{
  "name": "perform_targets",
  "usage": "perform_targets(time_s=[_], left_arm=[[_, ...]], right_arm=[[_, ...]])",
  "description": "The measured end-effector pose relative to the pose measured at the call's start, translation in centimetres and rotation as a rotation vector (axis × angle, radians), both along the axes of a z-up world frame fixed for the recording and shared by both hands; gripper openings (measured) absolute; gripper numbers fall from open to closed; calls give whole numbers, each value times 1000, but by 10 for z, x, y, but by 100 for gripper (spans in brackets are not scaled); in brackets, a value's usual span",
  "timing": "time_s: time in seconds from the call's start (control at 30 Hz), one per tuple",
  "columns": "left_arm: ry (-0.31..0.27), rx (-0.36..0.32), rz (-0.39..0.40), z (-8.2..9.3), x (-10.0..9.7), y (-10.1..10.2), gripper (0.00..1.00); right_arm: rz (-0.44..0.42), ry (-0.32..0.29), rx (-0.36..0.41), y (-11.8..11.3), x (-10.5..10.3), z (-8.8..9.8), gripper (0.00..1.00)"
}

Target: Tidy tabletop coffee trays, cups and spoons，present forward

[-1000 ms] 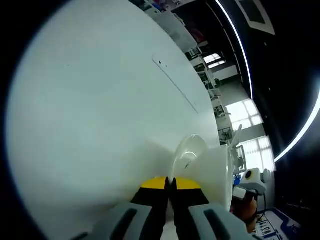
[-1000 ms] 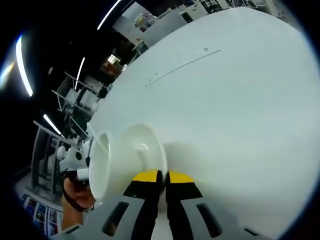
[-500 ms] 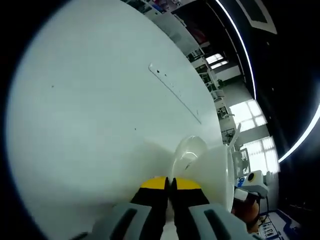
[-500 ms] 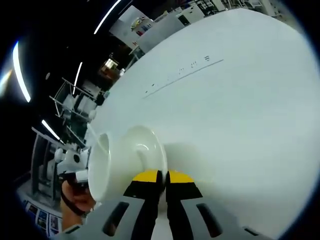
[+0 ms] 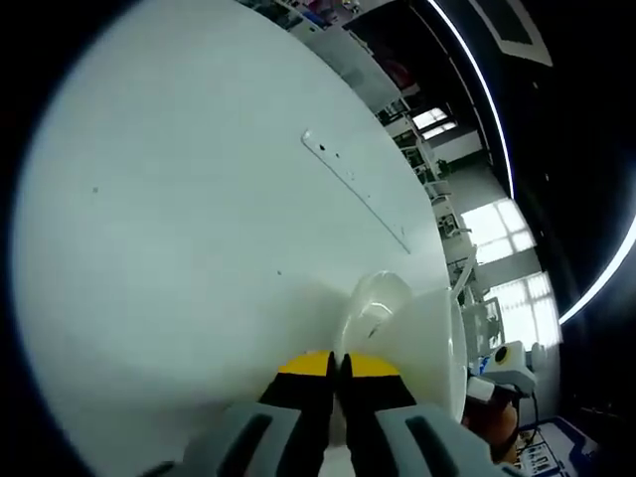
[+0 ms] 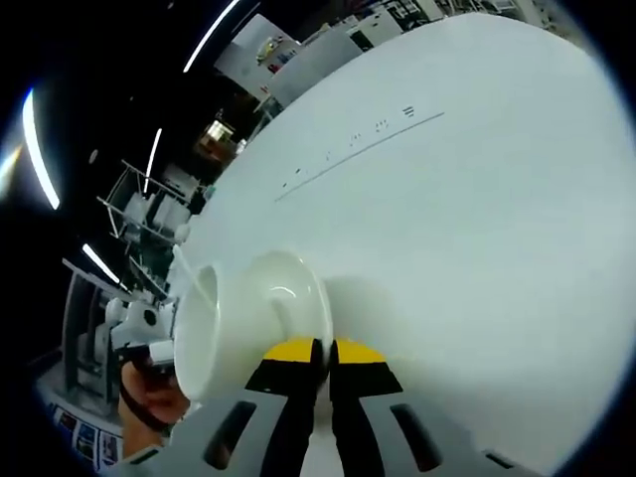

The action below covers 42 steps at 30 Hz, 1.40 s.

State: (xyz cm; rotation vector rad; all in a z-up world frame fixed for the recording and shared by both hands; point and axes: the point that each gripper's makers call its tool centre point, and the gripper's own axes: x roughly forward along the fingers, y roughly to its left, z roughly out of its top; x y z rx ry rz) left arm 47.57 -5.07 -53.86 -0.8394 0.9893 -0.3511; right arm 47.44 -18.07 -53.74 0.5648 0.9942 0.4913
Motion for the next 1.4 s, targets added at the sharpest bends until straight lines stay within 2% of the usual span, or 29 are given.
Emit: perform_targets(time_s=[0.2,0.3,0.4,0.57,0.8,0.87,1.07,1.17,1.27,1.4], left_arm=[[8,-4,5,-7,9,4,6],[-7,-13,9,-8,15,2,6],[-7,-19,18,-9,22,0,6],[-2,-11,23,-17,12,-5,6],[3,14,27,-24,12,-1,6],[8,20,32,-28,18,4,6],[1,1,38,-29,24,10,6],[-7,1,43,-28,20,9,6],[-24,0,45,-28,21,11,7],[-130,73,34,-26,16,7,9]], right_arm=[[-1,7,-3,-3,10,-5,5],[-5,-14,-10,-8,22,-5,5],[-15,-11,-6,-8,23,-7,5],[-17,-14,-21,-2,23,-15,5],[-17,-12,-25,6,4,-24,5],[-14,-11,-30,8,1,-27,6],[-26,-28,-31,10,-6,-25,6],[-32,-32,-27,12,-10,-25,6],[-31,-58,-42,13,-13,-24,7],[5,-105,-57,11,-5,-23,8]])
